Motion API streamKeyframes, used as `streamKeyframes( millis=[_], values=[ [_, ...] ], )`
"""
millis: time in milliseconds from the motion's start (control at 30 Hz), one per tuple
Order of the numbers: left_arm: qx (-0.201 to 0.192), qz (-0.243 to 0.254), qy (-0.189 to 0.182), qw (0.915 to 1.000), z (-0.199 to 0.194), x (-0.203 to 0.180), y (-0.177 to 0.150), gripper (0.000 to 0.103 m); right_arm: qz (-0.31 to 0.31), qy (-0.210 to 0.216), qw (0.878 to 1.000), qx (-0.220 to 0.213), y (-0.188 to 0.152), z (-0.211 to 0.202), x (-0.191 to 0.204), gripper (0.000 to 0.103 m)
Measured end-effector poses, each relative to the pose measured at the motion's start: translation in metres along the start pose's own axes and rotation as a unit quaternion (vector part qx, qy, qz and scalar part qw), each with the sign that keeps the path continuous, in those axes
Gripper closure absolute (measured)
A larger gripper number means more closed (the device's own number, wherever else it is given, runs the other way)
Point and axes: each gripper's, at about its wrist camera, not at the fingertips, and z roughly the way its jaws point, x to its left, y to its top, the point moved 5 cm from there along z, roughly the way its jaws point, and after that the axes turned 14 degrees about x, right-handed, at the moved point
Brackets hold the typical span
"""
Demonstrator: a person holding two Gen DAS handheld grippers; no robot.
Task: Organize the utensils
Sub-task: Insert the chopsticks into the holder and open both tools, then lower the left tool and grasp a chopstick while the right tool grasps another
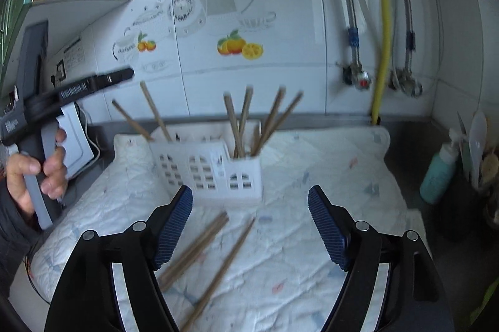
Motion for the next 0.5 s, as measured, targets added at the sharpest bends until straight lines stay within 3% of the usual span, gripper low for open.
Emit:
streamKeyframes(
  millis=[133,233,367,500],
  values=[
    [0.006,-0.007,-0.005,0.9999,-0.018,-0.003,-0.018,0.042,0.01,-0.005,0.999,0.033,-0.042,0.012,0.008,0.029],
    [0.021,-0.011,-0.007,0.9997,-0.026,-0.004,-0.039,0.037,0.016,-0.01,0.999,0.048,-0.066,0.018,0.013,0.029],
    [0.058,-0.002,0.006,0.9983,-0.026,-0.008,-0.078,0.036,0.036,-0.001,0.997,0.066,-0.094,0.025,0.02,0.029],
    [0.11,0.0,-0.008,0.9939,-0.021,-0.011,-0.12,0.036,0.045,0.003,0.996,0.076,-0.112,0.03,0.028,0.029]
  ],
)
